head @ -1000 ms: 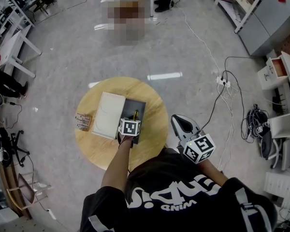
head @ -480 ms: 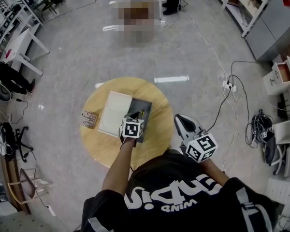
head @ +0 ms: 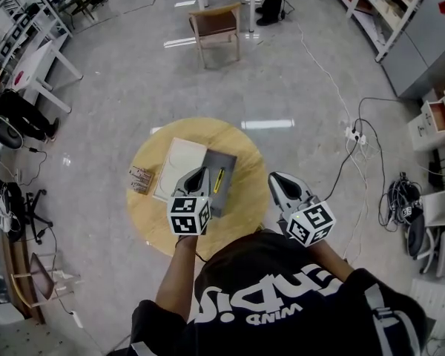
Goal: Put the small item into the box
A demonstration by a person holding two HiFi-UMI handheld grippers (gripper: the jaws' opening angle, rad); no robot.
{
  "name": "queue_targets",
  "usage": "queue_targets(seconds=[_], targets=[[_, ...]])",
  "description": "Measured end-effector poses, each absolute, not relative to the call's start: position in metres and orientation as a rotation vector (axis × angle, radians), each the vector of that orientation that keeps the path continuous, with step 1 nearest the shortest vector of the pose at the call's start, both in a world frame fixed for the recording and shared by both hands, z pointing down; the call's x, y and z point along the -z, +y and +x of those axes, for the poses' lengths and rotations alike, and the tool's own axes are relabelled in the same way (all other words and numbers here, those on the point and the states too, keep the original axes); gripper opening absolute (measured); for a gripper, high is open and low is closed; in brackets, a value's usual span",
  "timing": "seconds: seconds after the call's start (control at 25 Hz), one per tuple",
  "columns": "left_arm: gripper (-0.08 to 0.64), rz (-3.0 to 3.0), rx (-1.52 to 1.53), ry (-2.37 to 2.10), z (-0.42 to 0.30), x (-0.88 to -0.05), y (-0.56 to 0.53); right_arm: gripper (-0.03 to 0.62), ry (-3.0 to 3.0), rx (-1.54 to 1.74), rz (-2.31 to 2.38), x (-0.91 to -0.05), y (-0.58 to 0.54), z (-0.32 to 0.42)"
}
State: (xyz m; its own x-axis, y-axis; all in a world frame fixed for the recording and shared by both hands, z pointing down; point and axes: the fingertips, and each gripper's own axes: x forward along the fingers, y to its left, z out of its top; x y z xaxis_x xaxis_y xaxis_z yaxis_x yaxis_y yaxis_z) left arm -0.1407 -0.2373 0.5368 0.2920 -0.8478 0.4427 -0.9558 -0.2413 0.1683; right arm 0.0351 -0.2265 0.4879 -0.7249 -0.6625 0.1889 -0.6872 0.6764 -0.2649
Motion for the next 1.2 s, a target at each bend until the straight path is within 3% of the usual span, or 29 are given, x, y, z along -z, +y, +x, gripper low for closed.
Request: queue_targets(seconds=[0.36, 1.2], targets=[[0.011, 2.221, -0.165, -1.697, -0.157, -0.473, -0.191, 0.003, -2.833, -0.467, 1.071, -0.484, -0.225, 0.028], [0.011, 2.226, 0.047, -1.886, -0.161, -0.46, -0.135, 0.002, -2.872, -0.411, 0.955, -0.479, -0.211, 0.008]])
